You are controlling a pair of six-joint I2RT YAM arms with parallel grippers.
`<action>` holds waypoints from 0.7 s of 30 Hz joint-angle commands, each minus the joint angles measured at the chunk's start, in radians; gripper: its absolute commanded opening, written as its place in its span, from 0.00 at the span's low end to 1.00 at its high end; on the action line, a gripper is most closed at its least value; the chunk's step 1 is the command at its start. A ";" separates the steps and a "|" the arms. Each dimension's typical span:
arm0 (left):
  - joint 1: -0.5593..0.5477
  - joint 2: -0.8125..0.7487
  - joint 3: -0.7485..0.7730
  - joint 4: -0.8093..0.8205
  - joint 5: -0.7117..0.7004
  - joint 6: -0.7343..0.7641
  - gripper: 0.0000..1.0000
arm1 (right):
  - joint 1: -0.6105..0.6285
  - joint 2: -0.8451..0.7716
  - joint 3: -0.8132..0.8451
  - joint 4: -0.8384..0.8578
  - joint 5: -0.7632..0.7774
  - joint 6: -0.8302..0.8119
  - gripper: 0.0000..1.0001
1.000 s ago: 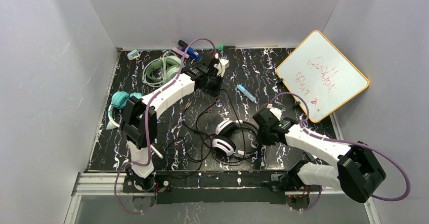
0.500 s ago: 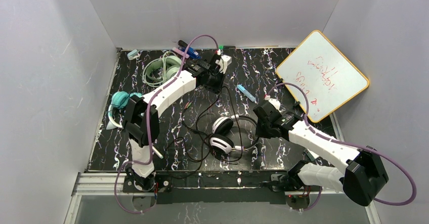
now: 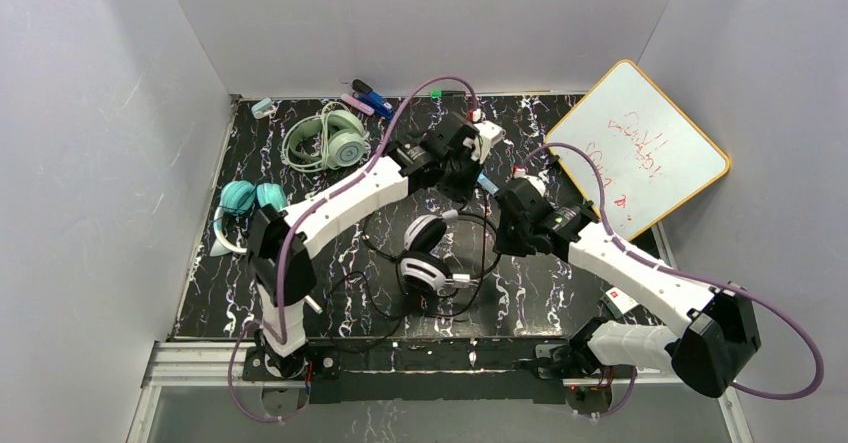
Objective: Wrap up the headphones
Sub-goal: Wrap the headphones cable around the headphones.
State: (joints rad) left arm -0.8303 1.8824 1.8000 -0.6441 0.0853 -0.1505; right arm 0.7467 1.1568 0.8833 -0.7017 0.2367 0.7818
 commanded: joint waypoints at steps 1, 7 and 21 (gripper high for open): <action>-0.044 -0.169 -0.059 0.042 -0.141 -0.041 0.00 | 0.005 0.036 0.131 -0.006 -0.062 0.053 0.01; -0.072 -0.174 -0.047 0.057 -0.241 -0.068 0.00 | 0.005 0.047 0.183 -0.031 -0.122 0.081 0.01; -0.155 -0.130 0.011 0.101 -0.316 -0.200 0.00 | 0.005 0.047 0.217 -0.050 -0.165 0.141 0.01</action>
State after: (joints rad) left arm -0.9352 1.7477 1.7782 -0.5610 -0.2035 -0.2974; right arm 0.7475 1.2240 1.0157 -0.7906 0.1112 0.8722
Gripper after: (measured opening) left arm 0.021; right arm 0.054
